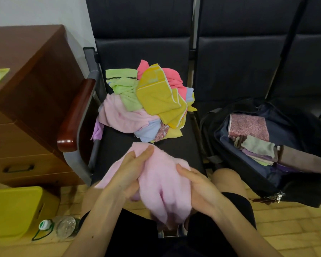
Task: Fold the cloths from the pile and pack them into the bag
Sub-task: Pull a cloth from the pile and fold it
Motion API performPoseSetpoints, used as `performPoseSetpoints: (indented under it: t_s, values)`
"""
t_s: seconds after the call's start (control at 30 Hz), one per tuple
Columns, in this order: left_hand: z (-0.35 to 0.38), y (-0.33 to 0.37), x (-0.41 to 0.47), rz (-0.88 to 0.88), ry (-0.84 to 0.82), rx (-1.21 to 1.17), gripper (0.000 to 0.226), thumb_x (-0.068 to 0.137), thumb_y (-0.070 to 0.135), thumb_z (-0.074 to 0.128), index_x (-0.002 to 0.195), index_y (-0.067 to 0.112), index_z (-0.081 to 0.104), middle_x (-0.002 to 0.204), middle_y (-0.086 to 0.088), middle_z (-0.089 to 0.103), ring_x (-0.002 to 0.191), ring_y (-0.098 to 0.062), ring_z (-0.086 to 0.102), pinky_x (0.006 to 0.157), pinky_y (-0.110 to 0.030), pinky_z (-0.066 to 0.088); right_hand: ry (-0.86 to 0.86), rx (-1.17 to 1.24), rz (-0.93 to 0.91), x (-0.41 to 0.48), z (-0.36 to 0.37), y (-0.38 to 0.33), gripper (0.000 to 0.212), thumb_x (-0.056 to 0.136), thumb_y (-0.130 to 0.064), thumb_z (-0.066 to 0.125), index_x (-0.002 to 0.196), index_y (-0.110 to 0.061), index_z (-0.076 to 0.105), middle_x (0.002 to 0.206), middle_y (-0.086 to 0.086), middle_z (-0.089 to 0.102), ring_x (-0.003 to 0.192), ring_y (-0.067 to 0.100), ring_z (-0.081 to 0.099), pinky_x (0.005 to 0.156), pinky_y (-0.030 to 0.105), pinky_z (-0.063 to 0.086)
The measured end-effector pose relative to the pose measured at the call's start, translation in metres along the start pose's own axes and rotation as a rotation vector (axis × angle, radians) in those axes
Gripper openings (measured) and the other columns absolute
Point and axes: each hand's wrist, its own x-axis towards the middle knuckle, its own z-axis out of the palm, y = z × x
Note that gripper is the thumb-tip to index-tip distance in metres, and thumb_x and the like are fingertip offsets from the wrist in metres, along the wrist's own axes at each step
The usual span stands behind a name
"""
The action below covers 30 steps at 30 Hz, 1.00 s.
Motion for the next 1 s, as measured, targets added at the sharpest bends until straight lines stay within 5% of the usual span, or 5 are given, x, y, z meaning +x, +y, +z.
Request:
performPoseSetpoints:
  t_s: [0.1, 0.37, 0.63, 0.77, 1.0]
  values:
    - [-0.005, 0.003, 0.0, 0.006, -0.005, 0.016, 0.047, 0.091, 0.032, 0.07, 0.125, 0.002, 0.061, 0.108, -0.014, 0.074, 0.095, -0.024, 0.074, 0.068, -0.033, 0.059, 0.147, -0.133, -0.159, -0.011, 0.0, -0.017, 0.034, 0.086, -0.017, 0.064, 0.116, -0.001, 0.065, 0.106, 0.02, 0.072, 0.094, 0.027, 0.072, 0.073, 0.035, 0.06]
    - [-0.01, 0.0, -0.009, -0.031, -0.322, -0.02, 0.057, 0.085, 0.028, 0.074, 0.136, 0.013, 0.053, 0.127, -0.012, 0.067, 0.112, -0.028, 0.068, 0.078, -0.039, 0.06, 0.113, -0.168, -0.266, -0.021, 0.026, -0.054, 0.022, 0.1, -0.013, 0.051, 0.112, -0.001, 0.065, 0.101, 0.016, 0.075, 0.09, 0.022, 0.074, 0.07, 0.03, 0.06]
    - [-0.012, 0.009, -0.001, 0.238, -0.168, 0.018, 0.077, 0.07, 0.009, 0.076, 0.136, 0.035, 0.047, 0.094, -0.02, 0.073, 0.086, -0.028, 0.072, 0.073, -0.038, 0.061, 0.351, -0.808, -0.352, -0.02, 0.013, -0.073, 0.018, 0.094, -0.017, 0.065, 0.111, -0.012, 0.066, 0.102, 0.008, 0.073, 0.095, 0.022, 0.071, 0.072, 0.03, 0.057]
    - [-0.007, 0.017, -0.004, 0.381, -0.152, 0.139, 0.065, 0.067, 0.018, 0.08, 0.127, 0.034, 0.059, 0.092, -0.026, 0.071, 0.087, -0.034, 0.068, 0.079, -0.042, 0.057, 0.431, -0.855, -0.487, -0.017, 0.016, -0.08, 0.024, 0.094, -0.025, 0.065, 0.116, -0.017, 0.062, 0.108, 0.002, 0.069, 0.1, 0.02, 0.067, 0.086, 0.04, 0.057]
    - [-0.009, 0.036, -0.003, 0.55, -0.075, 0.312, 0.048, 0.087, 0.02, 0.074, 0.13, 0.037, 0.059, 0.075, -0.028, 0.057, 0.083, -0.03, 0.052, 0.086, -0.049, 0.046, 0.318, -1.003, -0.626, -0.021, 0.031, -0.088, 0.009, 0.094, -0.024, 0.065, 0.102, -0.026, 0.064, 0.097, -0.003, 0.073, 0.086, 0.012, 0.071, 0.072, 0.028, 0.059]
